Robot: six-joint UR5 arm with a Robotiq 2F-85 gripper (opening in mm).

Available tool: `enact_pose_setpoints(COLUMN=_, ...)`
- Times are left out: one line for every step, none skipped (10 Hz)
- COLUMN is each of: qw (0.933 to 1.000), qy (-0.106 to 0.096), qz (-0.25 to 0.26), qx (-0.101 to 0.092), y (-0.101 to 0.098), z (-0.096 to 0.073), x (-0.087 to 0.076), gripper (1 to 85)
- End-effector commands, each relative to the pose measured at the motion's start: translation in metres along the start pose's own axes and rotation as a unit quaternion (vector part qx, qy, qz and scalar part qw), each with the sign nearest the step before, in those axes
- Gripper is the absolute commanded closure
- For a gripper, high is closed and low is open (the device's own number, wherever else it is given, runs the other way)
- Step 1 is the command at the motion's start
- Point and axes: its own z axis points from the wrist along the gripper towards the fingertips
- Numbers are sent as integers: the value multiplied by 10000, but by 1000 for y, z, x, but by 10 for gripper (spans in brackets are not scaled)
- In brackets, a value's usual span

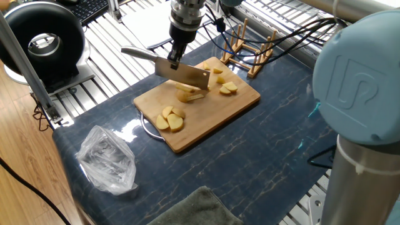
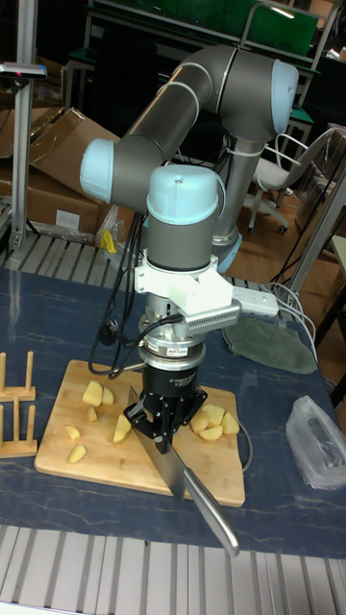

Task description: Chop the potatoes

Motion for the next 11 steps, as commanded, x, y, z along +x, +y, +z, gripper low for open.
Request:
enact_pose_setpoints(qw=10000, qy=-5, qz=-91, qx=36, y=-2, z=-2, x=6, gripper=847)
enact_pose_setpoints(qw=9999, qy=3, qz=-109, qx=49, y=-1, z=-3, x=8, gripper=847)
enact_pose_setpoints(qw=9999, qy=8, qz=-141, qx=55, y=-1, z=-3, x=10, gripper=847)
enact_pose_setpoints(qw=9999, qy=8, qz=-164, qx=55, y=0, z=-3, x=13, gripper=847)
enact_pose_setpoints(qw=9998, qy=12, qz=-165, qx=62, y=1, z=-3, x=15, gripper=847)
enact_pose_setpoints(qw=10000, qy=11, qz=-50, qx=62, y=2, z=-4, x=15, gripper=847)
enact_pose_setpoints(qw=9997, qy=58, qz=231, qx=58, y=3, z=-9, x=15, gripper=847)
enact_pose_setpoints(qw=9981, qy=135, qz=606, qx=-28, y=7, z=-16, x=15, gripper=847)
enact_pose_setpoints(qw=9954, qy=202, qz=930, qx=-143, y=10, z=-23, x=15, gripper=847)
enact_pose_setpoints(qw=9923, qy=241, qz=1210, qx=-130, y=4, z=-30, x=14, gripper=847)
enact_pose_setpoints(qw=9900, qy=236, qz=1393, qx=-64, y=-3, z=-35, x=12, gripper=847)
